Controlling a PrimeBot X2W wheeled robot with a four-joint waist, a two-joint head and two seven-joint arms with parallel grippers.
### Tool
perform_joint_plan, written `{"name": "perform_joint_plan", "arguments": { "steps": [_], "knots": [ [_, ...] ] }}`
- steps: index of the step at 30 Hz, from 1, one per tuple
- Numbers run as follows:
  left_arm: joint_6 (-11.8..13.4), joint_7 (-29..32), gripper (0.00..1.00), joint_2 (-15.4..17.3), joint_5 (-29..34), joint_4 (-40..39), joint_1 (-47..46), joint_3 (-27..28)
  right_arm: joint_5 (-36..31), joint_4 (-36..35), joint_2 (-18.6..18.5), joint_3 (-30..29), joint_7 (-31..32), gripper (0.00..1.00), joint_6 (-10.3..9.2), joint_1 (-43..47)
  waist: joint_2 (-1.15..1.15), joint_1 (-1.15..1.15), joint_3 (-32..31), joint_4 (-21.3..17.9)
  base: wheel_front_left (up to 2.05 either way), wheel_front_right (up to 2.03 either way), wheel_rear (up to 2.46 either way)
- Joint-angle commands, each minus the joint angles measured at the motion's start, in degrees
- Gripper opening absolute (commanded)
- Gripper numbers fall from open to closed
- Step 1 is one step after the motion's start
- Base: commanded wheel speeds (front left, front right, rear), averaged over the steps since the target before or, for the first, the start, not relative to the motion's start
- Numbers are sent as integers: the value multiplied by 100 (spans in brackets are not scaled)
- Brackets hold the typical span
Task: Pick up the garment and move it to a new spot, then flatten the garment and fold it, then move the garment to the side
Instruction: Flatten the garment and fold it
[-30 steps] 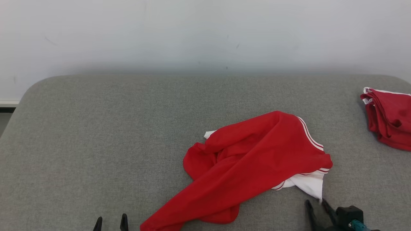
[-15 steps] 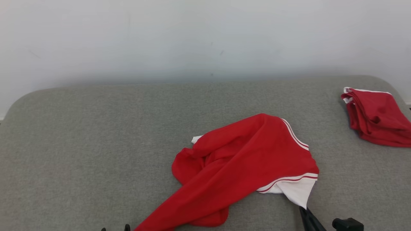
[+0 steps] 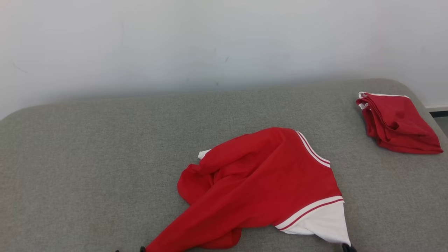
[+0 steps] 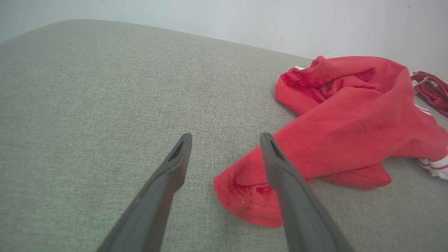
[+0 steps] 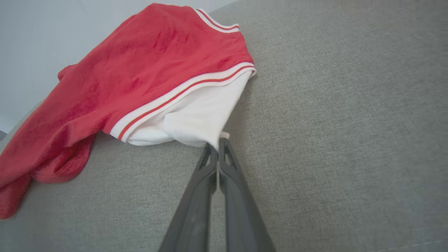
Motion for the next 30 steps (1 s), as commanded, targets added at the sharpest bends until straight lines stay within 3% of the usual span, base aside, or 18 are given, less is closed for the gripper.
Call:
{"name": "perform_joint_plan", "arguments": {
  "steps": [1, 8, 15, 20, 30],
  "knots": [
    [-6, -17, 100, -7, -20, 21, 40, -17, 20, -47, -47, 18, -64, 100, -12, 25, 0, 0, -14, 38, 0, 0, 0],
    [-2, -17, 100, -5, -24, 37, 54, -55, -288, -219, -172, -247, -269, 100, -13, -15, 0, 0, -53, 177, 0, 0, 0],
    [33, -17, 100, -6, 37, -60, 89, -72, -907, 86, -161, -552, -301, 100, -13, -422, 0, 0, -53, 249, 0, 0, 0],
    [49, -17, 100, -6, 62, -100, 57, -110, -1209, 664, -175, -571, -239, 100, -13, -1058, 0, 0, 2, 307, 0, 0, 0],
    [17, -17, 100, -5, 123, -132, -136, -248, -1477, 2621, -204, -357, -79, 100, -13, -2859, 0, 0, 273, 554, 0, 0, 0]
  ]
}}
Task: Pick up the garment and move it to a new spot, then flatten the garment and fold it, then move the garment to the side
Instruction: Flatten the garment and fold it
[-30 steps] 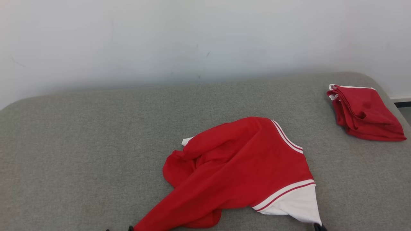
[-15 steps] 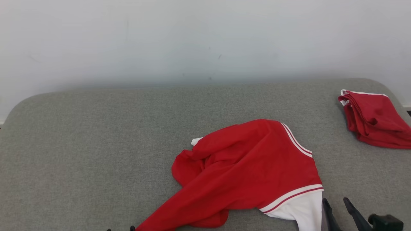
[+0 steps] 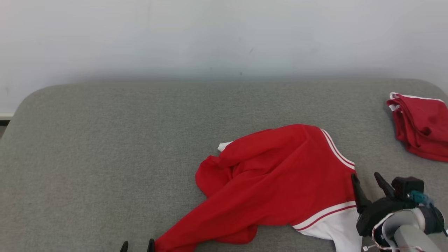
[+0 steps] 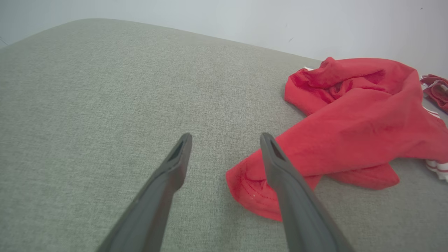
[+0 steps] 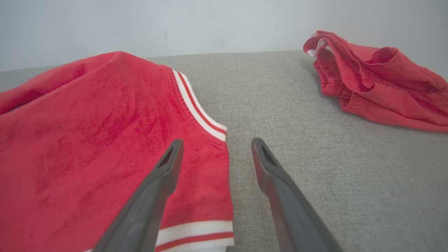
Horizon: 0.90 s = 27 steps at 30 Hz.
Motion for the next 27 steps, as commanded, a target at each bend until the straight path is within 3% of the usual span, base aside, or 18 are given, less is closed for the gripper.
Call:
{"name": "perform_joint_plan", "arguments": {
  "steps": [1, 10, 11, 12, 13, 27],
  "knots": [
    [-12, -17, 100, -4, 64, -25, -53, -30, -13, 273, 9, 19, 21, 100, -13, -215, 0, -1, 101, 123, 0, 0, 0],
    [39, -17, 100, -4, 110, -122, -126, -173, 26, 1825, 63, 220, 246, 100, -12, -993, 0, -1, 220, 338, 0, 0, 0],
    [47, -17, 100, -4, 105, -137, -127, -180, 65, 1914, 95, 261, 279, 47, -13, -1033, 0, -1, 233, 348, 0, 0, 0],
    [61, -17, 100, -4, 118, -159, -131, -181, 120, 1974, 122, 298, 295, 13, -12, -1066, 0, -1, 240, 355, 0, 0, 0],
    [88, -17, 100, -3, 156, -181, -134, -178, 150, 2011, 137, 344, 281, 0, -12, -1082, 0, -1, 246, 359, 0, 0, 0],
    [199, -17, 100, -4, 257, -294, -178, -180, 229, 1949, -265, 509, -232, 0, -13, -2032, 0, -1, 335, 449, 0, 0, 0]
  ]
}}
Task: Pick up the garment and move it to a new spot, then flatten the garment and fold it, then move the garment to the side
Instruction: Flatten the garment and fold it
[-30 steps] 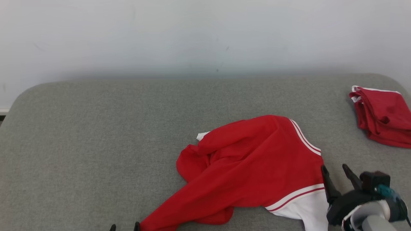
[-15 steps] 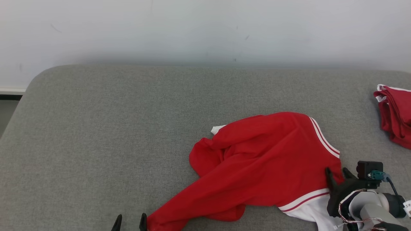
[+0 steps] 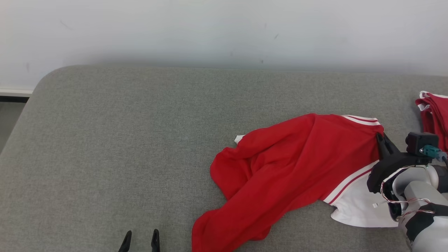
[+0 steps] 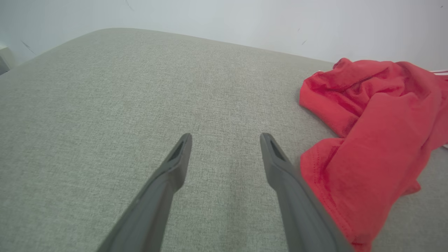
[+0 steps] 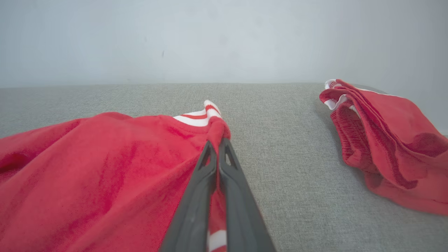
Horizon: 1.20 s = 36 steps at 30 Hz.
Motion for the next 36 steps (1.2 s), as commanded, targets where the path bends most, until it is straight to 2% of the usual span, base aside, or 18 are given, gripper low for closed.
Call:
{"name": "perform_joint_plan", "arguments": {
  "steps": [1, 2, 3, 4, 5, 8, 12, 17, 21, 29, 36],
  "knots": [
    [21, -17, 100, -5, 27, -9, -63, -18, -32, 64, -6, 21, -27, 0, -13, -23, 0, 1, 9, 15, 0, 0, 0],
    [23, -17, 100, -5, 17, -4, -61, -33, -24, 105, 4, 38, -29, 0, -12, -52, 0, 1, 14, 23, 0, 0, 0],
    [23, -17, 100, -5, 6, -1, -61, -52, -28, 158, 20, 61, -31, 6, -13, -76, 0, 1, 17, 28, 0, 0, 0],
    [34, -17, 100, -5, -5, 1, -59, -63, -39, 207, 39, 86, -31, 44, -13, -91, 0, 1, 17, 27, 0, 0, 0],
    [41, -17, 100, -4, -16, 7, -55, -71, -39, 222, 41, 95, -31, 100, -13, -109, 0, 1, 15, 24, 0, 0, 0],
    [27, -17, 100, -5, -31, 34, -15, -84, -117, -33, -83, 1, -32, 100, -13, -70, 0, 1, -25, -14, 0, 0, 0],
    [-64, -17, 100, -5, 5, 59, 116, -180, -279, -841, -191, -453, -22, 100, -13, 362, 0, 1, -162, -78, 0, 0, 0],
    [-143, -17, 100, -4, 5, 39, 351, -326, -543, -1881, -94, -1023, -23, 100, -13, 1166, 0, 1, -347, -169, 0, 0, 0],
    [-249, -17, 100, -6, -2, 120, 568, -499, -663, -2432, 42, -1394, -25, 100, -13, 1871, 0, 1, -412, -208, 0, 0, 0],
    [-432, -17, 100, -27, -100, 526, 640, -913, -760, -3078, 411, -1866, -25, 100, -13, 2928, 0, 1, -339, -280, 0, 0, 0],
    [-477, -17, 100, -90, -295, 840, 477, -1243, -792, -3097, 647, -1840, -25, 100, -13, 3490, 0, 1, -293, -332, 0, 0, 0]
  ]
}}
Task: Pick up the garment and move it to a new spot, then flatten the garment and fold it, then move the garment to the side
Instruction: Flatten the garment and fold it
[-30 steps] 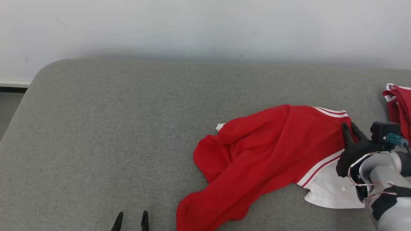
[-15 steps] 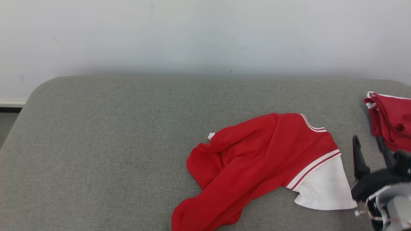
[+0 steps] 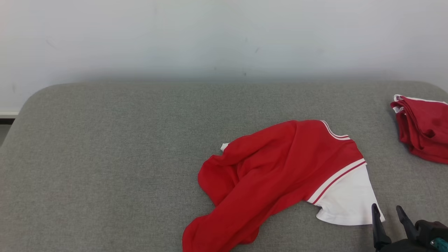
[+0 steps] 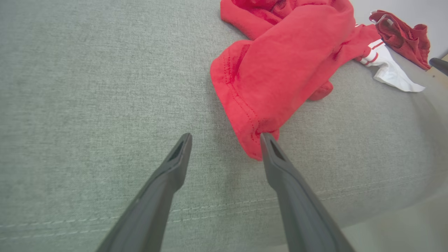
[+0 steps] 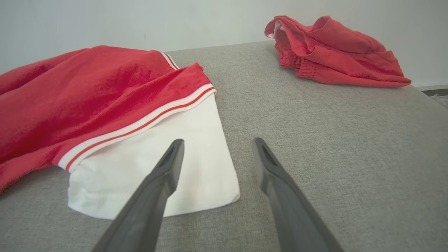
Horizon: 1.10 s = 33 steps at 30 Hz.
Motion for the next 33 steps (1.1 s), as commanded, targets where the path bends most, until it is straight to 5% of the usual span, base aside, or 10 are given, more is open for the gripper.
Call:
{"name": "perform_joint_plan", "arguments": {
  "steps": [1, 22, 23, 24, 25, 27, 28, 29, 33],
  "knots": [
    [-24, -17, 100, -198, -68, 121, -3, -221, -46, -11, 43, -2, 1, 100, -13, 88, 0, 0, 32, -26, 0, 0, 0],
    [-29, -17, 100, -179, -422, 888, -422, -836, -109, 921, 16, 46, 1, 100, -12, -401, 0, 0, 82, -66, 0, 0, 0],
    [-29, -17, 94, -176, -448, 929, -451, -846, -111, 1026, 20, 76, 1, 100, -12, -450, 0, 0, 79, -66, 0, 0, 0],
    [-29, -17, 80, -173, -475, 978, -484, -853, -101, 1135, 23, 104, 1, 100, -13, -496, 0, 0, 79, -61, 0, 0, 0],
    [-28, -17, 55, -168, -513, 1028, -520, -864, -91, 1230, 20, 123, 1, 100, -13, -546, 0, 0, 79, -56, 0, 0, 0],
    [-28, -17, 34, -165, -560, 1133, -624, -884, -24, 1489, 54, 200, 1, 100, -12, -613, 0, 0, 88, -41, 0, 0, 0],
    [-29, -17, 5, -162, -583, 1174, -672, -876, -3, 1615, 73, 260, 3, 95, -13, -662, 0, 0, 92, -33, 0, 0, 0],
    [-29, -17, 0, -161, -589, 1194, -732, -851, 25, 1712, 77, 313, 9, 0, -12, -708, 0, 0, 95, -28, 0, 0, 0],
    [-29, -17, 0, -138, -573, 1139, -878, -628, 183, 1824, 89, 396, 7, 0, -13, -839, 0, 0, 98, -25, 0, 0, 0]
  ]
}}
